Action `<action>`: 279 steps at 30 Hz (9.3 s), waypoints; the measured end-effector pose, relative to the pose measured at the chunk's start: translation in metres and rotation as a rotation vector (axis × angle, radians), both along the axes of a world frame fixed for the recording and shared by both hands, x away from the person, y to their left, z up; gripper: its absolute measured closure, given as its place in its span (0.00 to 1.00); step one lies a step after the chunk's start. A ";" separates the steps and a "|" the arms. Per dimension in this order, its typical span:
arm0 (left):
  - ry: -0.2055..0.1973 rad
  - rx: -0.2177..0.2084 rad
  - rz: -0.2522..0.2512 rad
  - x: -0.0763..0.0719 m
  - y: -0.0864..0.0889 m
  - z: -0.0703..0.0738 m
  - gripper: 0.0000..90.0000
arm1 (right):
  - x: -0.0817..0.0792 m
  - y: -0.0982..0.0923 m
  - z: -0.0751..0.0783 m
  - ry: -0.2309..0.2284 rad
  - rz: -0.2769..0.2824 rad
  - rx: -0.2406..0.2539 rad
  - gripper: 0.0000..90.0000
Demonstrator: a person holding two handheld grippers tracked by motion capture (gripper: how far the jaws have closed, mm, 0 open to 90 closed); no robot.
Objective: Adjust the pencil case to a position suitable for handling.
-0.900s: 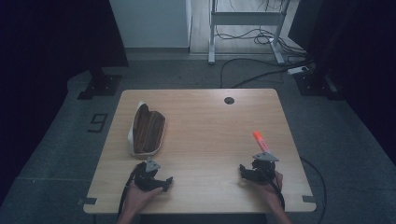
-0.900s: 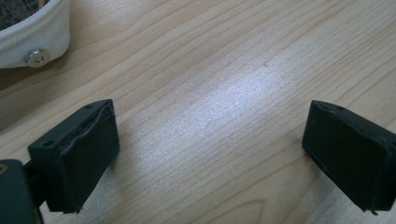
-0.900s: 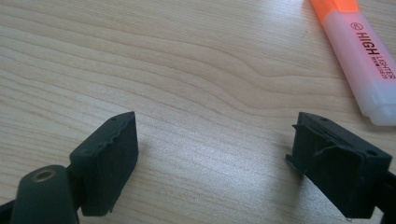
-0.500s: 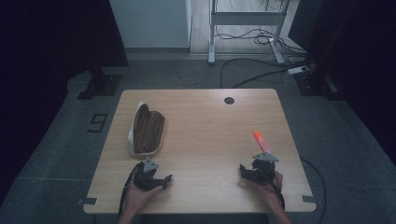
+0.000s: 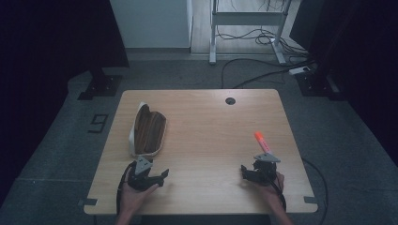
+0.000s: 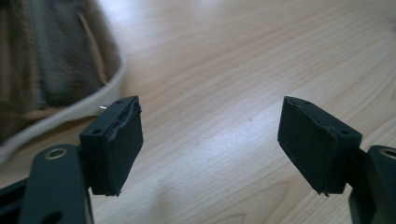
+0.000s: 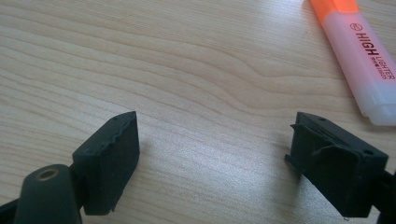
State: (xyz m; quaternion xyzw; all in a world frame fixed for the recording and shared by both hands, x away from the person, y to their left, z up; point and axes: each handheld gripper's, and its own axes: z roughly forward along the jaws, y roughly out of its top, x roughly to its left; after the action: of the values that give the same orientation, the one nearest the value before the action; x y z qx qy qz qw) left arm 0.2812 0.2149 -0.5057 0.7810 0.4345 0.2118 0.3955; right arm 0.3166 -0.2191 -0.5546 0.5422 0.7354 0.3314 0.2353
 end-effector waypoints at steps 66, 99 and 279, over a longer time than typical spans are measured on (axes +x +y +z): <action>0.014 -0.039 0.336 0.091 0.083 0.001 0.81 | 0.000 0.000 0.000 -0.001 0.001 0.001 0.17; -0.017 -0.198 0.306 0.078 0.077 0.017 0.92 | 0.000 0.000 0.000 -0.001 -0.002 0.002 0.18; 0.061 -0.280 -0.060 0.073 -0.049 0.004 0.33 | 0.000 0.000 0.000 -0.001 -0.003 0.002 0.18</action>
State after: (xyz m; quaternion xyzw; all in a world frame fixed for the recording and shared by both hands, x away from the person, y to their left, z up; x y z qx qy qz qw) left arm 0.3538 0.1657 -0.5013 0.7369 0.4480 0.1131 0.4934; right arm 0.3166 -0.2195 -0.5546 0.5432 0.7342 0.3323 0.2357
